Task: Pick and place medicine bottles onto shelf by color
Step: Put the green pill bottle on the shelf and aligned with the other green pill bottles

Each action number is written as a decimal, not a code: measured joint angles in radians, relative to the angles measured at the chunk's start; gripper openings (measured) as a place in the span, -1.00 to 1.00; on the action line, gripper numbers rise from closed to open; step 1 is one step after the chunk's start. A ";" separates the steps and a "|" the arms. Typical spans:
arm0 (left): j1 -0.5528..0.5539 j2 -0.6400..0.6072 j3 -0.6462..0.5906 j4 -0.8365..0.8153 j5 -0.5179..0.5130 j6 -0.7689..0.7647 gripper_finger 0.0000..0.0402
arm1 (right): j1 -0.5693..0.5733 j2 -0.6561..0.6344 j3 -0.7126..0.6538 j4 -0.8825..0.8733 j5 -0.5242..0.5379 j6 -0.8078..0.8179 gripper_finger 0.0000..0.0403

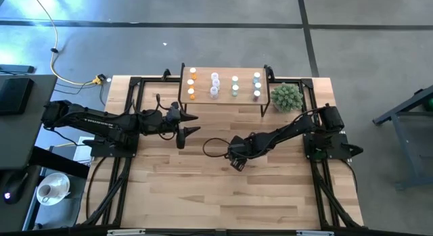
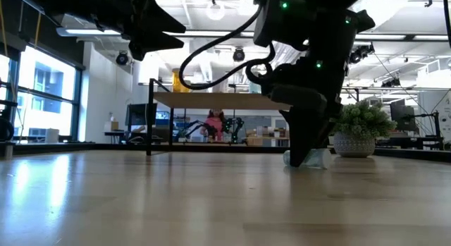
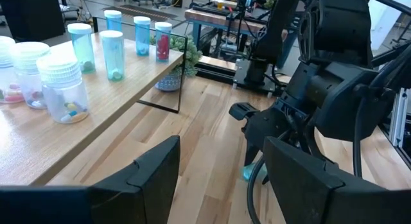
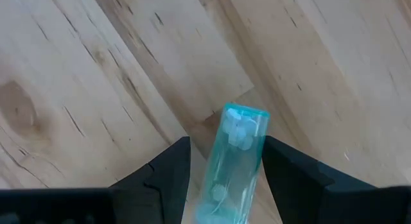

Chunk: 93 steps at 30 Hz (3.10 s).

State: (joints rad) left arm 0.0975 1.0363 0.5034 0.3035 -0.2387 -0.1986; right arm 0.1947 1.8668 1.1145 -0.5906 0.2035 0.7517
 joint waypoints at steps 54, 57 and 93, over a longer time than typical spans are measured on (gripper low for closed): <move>-0.029 0.164 -0.001 0.148 0.212 -0.262 0.06 | 0.224 -0.047 0.236 -0.002 0.378 -0.907 -0.55; -0.028 0.201 -0.001 0.223 0.252 -0.303 0.06 | 0.258 -0.047 0.236 -0.004 0.456 -1.116 -0.55; -0.055 0.441 0.127 0.389 0.365 -0.348 0.06 | 0.334 -0.047 0.235 0.097 1.020 -2.129 -0.55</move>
State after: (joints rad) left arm 0.0429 1.4769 0.6304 0.6930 0.1260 -0.5466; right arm 0.5284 1.8194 1.3499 -0.4934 1.2232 -1.3777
